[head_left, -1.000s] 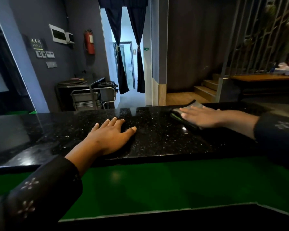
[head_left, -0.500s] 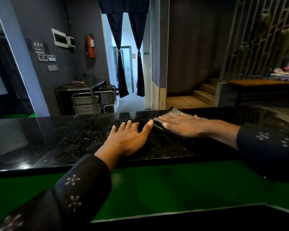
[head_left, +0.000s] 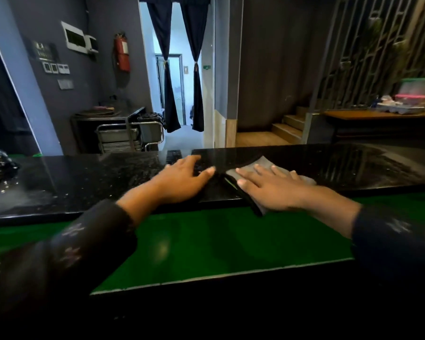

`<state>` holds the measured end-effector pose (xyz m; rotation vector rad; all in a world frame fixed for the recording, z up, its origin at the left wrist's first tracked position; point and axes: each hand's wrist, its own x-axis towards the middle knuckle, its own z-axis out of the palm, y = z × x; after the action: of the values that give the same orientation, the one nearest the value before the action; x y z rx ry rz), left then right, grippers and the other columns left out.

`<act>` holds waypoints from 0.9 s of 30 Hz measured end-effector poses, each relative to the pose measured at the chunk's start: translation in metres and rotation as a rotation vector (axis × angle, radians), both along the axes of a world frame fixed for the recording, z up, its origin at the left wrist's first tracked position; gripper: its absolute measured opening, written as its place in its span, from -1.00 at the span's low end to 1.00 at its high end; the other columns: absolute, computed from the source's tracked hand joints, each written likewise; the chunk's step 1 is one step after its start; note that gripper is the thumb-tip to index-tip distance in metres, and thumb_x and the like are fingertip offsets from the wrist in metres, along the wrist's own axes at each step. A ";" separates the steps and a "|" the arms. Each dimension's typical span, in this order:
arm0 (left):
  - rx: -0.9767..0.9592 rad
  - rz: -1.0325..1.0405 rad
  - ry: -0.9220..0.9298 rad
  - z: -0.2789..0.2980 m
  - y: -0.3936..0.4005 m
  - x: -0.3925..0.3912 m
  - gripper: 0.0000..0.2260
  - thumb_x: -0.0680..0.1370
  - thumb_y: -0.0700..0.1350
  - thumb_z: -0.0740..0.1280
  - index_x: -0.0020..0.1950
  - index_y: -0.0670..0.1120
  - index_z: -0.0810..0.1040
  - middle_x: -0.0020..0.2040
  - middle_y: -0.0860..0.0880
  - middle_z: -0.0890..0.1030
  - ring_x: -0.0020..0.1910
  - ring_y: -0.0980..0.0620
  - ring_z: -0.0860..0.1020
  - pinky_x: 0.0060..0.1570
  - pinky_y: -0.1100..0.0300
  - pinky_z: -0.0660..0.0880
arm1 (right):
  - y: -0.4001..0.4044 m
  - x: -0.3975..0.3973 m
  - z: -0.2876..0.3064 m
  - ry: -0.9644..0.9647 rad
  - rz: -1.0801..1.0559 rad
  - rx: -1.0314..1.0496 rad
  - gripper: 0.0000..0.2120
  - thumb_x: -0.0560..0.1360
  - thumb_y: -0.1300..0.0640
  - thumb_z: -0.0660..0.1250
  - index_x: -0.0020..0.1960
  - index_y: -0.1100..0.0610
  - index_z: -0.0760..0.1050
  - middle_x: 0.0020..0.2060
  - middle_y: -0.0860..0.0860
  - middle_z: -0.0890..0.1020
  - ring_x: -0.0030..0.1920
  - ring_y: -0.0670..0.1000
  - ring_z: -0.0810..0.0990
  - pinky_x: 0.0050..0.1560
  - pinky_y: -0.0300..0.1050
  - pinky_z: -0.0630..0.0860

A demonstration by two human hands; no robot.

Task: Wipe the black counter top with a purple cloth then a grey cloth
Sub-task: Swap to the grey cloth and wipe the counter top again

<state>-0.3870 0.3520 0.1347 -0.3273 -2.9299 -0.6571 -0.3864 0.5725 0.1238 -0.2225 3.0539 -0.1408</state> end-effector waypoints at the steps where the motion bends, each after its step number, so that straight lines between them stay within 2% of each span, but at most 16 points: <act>1: -0.131 0.007 0.035 -0.002 -0.023 0.007 -0.38 0.56 0.27 0.04 0.52 -0.04 0.13 0.53 -0.12 0.21 0.50 -0.08 0.20 0.48 -0.06 0.03 | 0.001 0.011 -0.002 0.019 0.010 0.008 -0.45 0.51 -0.40 -0.27 0.48 -0.38 -0.13 0.57 -0.10 -0.08 0.56 0.16 -0.11 0.44 0.38 -0.16; 3: -0.230 0.072 0.001 -0.007 -0.067 0.016 -0.37 0.56 0.28 0.00 0.54 -0.02 0.09 0.55 -0.10 0.13 0.53 -0.03 0.08 0.49 -0.04 -0.08 | -0.001 0.018 -0.001 0.012 -0.015 0.020 -0.45 0.50 -0.40 -0.27 0.48 -0.39 -0.14 0.57 -0.11 -0.10 0.56 0.15 -0.11 0.44 0.38 -0.16; 6: -0.239 0.194 -0.051 -0.011 -0.110 0.020 -0.36 0.56 0.29 -0.03 0.55 -0.02 0.08 0.56 -0.10 0.09 0.54 -0.04 0.05 0.48 -0.04 -0.11 | -0.024 -0.005 0.009 -0.039 -0.056 -0.026 -0.46 0.52 -0.39 -0.25 0.49 -0.37 -0.13 0.57 -0.09 -0.10 0.55 0.17 -0.14 0.43 0.39 -0.21; 12: -0.288 0.235 -0.073 -0.020 -0.121 0.014 -0.36 0.56 0.31 -0.08 0.55 0.00 0.06 0.57 -0.07 0.05 0.55 -0.03 0.00 0.49 -0.05 -0.09 | -0.088 -0.050 0.017 -0.080 -0.149 -0.032 -0.40 0.52 -0.40 -0.21 0.53 -0.28 -0.10 0.58 -0.01 -0.14 0.53 0.29 -0.20 0.38 0.47 -0.28; 17: -0.293 0.230 -0.072 -0.021 -0.122 0.016 -0.36 0.56 0.31 -0.10 0.55 0.00 0.05 0.57 -0.08 0.02 0.55 -0.04 -0.01 0.48 -0.04 -0.12 | -0.100 -0.009 0.004 -0.038 0.056 -0.028 -0.44 0.51 -0.40 -0.24 0.50 -0.35 -0.12 0.57 -0.07 -0.11 0.55 0.19 -0.16 0.42 0.40 -0.23; 20: -0.305 0.234 -0.049 -0.022 -0.121 0.015 -0.36 0.56 0.30 -0.10 0.55 -0.01 0.05 0.57 -0.09 0.03 0.55 -0.06 0.00 0.48 -0.04 -0.10 | -0.087 0.008 0.000 -0.023 0.098 -0.010 -0.47 0.51 -0.40 -0.24 0.47 -0.41 -0.13 0.57 -0.12 -0.10 0.56 0.12 -0.12 0.44 0.33 -0.19; 23: -0.305 0.229 -0.023 -0.024 -0.120 0.015 -0.37 0.56 0.29 -0.08 0.55 -0.03 0.08 0.57 -0.12 0.06 0.54 -0.08 0.02 0.49 -0.05 -0.07 | -0.097 -0.013 0.009 -0.052 0.011 -0.051 -0.47 0.53 -0.39 -0.22 0.48 -0.39 -0.11 0.57 -0.11 -0.10 0.56 0.15 -0.14 0.43 0.37 -0.21; 27: -0.268 0.204 -0.043 -0.022 -0.123 0.017 -0.37 0.57 0.28 -0.09 0.55 -0.02 0.07 0.57 -0.11 0.04 0.55 -0.08 0.00 0.49 -0.05 -0.10 | -0.150 -0.048 0.014 -0.040 -0.138 -0.065 -0.43 0.54 -0.37 -0.21 0.52 -0.29 -0.07 0.58 0.00 -0.10 0.53 0.28 -0.19 0.37 0.48 -0.27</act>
<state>-0.3697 0.2290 0.1125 -0.0354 -3.0386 -0.2477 -0.4346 0.4227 0.1373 -0.0117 3.0267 -0.2493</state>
